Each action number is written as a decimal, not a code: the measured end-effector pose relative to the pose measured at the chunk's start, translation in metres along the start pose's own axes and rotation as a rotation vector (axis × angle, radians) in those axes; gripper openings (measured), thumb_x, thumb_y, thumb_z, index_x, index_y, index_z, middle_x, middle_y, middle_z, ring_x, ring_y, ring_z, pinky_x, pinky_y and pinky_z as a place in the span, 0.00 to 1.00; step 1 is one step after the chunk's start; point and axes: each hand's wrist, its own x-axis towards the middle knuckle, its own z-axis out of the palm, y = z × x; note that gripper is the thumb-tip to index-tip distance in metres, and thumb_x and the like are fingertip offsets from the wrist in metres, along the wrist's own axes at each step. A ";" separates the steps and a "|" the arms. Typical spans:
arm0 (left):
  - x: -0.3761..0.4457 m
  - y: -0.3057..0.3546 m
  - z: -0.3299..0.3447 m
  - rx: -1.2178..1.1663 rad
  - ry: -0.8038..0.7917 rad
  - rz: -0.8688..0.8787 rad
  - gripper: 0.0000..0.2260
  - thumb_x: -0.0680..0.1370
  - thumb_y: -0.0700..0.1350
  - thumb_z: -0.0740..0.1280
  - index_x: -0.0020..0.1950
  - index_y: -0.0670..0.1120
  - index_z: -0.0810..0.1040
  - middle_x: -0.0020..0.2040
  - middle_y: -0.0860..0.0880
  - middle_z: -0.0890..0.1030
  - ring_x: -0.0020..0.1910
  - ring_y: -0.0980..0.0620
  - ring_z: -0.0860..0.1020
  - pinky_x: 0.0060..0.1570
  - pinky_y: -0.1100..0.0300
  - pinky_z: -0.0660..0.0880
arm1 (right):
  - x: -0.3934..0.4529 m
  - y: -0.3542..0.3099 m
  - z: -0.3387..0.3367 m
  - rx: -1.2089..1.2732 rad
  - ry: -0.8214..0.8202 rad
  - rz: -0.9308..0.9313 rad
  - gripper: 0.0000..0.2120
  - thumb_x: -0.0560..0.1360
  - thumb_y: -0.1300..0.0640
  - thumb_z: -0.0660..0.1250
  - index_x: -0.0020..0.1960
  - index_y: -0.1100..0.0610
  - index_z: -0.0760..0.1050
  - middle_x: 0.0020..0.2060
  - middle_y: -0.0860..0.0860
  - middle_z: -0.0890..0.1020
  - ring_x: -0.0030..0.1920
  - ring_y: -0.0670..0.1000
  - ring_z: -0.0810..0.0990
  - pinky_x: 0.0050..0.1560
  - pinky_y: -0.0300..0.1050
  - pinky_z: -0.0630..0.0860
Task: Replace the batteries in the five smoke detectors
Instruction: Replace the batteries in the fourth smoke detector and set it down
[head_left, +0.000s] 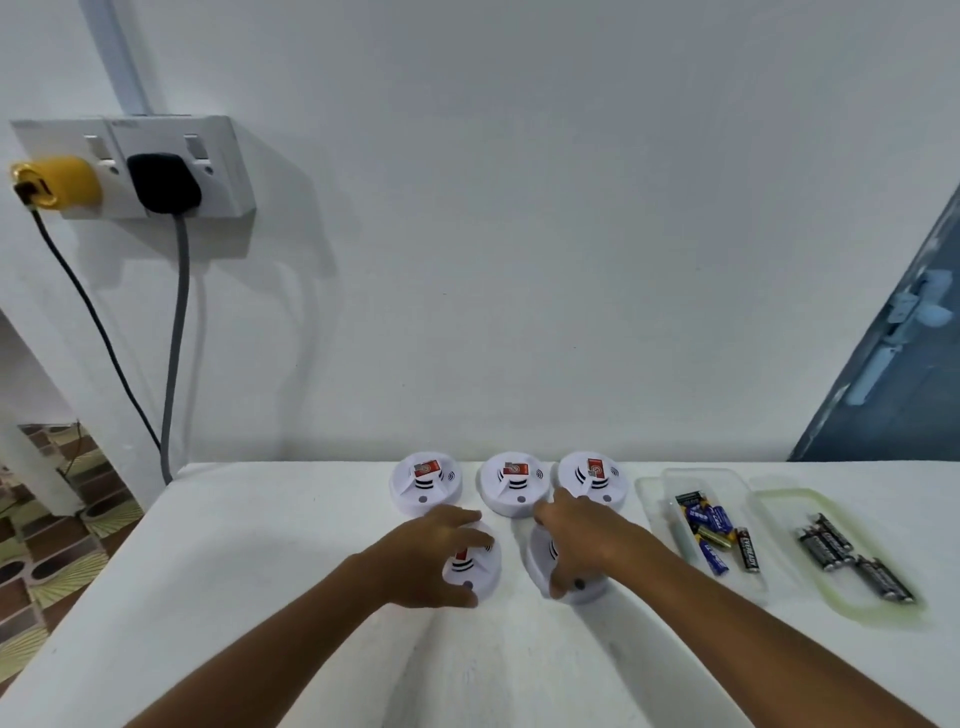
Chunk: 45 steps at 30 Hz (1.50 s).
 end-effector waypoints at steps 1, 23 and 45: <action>-0.001 0.000 0.000 -0.007 -0.008 -0.010 0.30 0.73 0.58 0.71 0.73 0.54 0.67 0.76 0.50 0.63 0.74 0.52 0.61 0.65 0.64 0.61 | -0.001 0.000 0.000 0.003 0.002 0.002 0.34 0.62 0.49 0.80 0.62 0.57 0.70 0.59 0.56 0.71 0.55 0.57 0.75 0.45 0.47 0.74; 0.133 0.012 0.009 0.055 0.028 -0.251 0.30 0.74 0.61 0.63 0.73 0.51 0.66 0.69 0.43 0.70 0.67 0.39 0.66 0.65 0.48 0.67 | -0.021 0.040 -0.009 0.594 0.463 0.052 0.23 0.75 0.50 0.69 0.67 0.55 0.70 0.64 0.51 0.73 0.62 0.52 0.74 0.58 0.43 0.71; 0.047 0.077 -0.072 -2.066 0.452 -0.144 0.24 0.73 0.51 0.54 0.61 0.40 0.77 0.54 0.37 0.80 0.54 0.40 0.77 0.58 0.44 0.70 | -0.025 -0.021 -0.074 0.907 0.649 -0.035 0.27 0.63 0.46 0.78 0.56 0.55 0.73 0.51 0.50 0.77 0.48 0.49 0.77 0.46 0.40 0.76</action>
